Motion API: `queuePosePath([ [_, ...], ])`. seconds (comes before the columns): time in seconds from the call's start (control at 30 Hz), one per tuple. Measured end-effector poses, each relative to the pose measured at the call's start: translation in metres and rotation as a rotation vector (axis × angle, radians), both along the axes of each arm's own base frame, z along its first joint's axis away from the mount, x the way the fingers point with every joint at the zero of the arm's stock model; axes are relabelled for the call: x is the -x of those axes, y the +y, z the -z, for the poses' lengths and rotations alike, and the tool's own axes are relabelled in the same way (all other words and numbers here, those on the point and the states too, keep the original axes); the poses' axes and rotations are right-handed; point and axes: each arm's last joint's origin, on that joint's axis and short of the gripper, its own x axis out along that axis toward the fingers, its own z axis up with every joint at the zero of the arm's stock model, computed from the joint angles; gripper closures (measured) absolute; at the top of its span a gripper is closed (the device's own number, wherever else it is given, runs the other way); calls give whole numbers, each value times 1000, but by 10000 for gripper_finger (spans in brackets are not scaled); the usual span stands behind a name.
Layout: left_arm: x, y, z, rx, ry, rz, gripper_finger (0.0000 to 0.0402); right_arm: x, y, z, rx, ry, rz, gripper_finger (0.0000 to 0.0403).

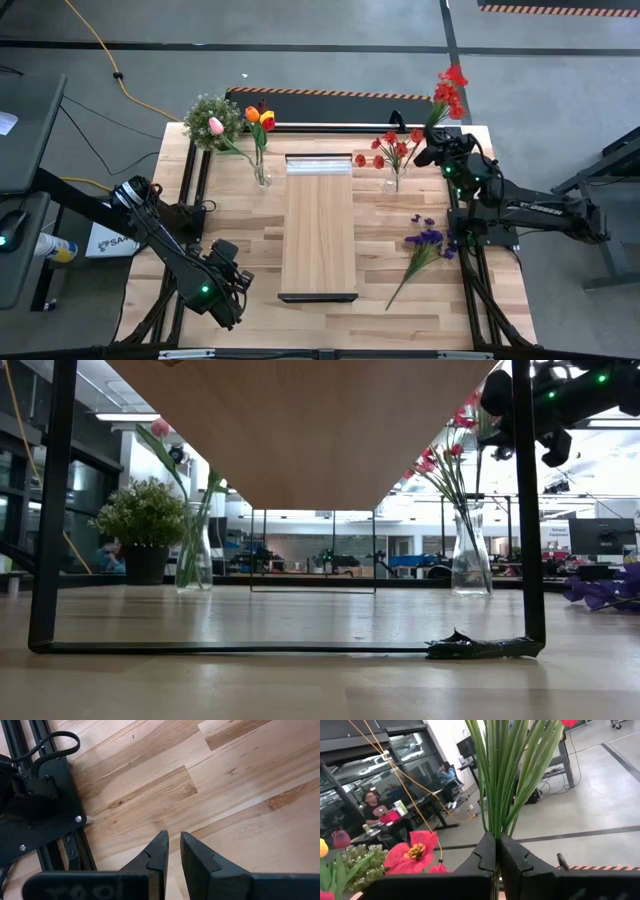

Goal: Pick and place flowers into a vace then onto a shelf
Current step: Put the orange flowers into the right transparent vase

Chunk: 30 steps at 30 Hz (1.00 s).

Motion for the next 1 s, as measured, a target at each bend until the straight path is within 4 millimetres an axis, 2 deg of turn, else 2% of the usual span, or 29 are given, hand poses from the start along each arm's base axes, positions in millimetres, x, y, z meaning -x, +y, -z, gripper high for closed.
queuePosePath([
  [0.27, 0, 0, 0, 1, -7, -10, 316, -1, 0, 5, -18, 51, -1, 403],
  [0.53, -2, -2, 1, 21, -23, -11, 316, -13, -4, 15, -68, 97, -25, 403],
  [1.0, -3, -3, 1, 35, -35, -11, 316, -16, -4, 16, -74, 90, -79, 399],
])
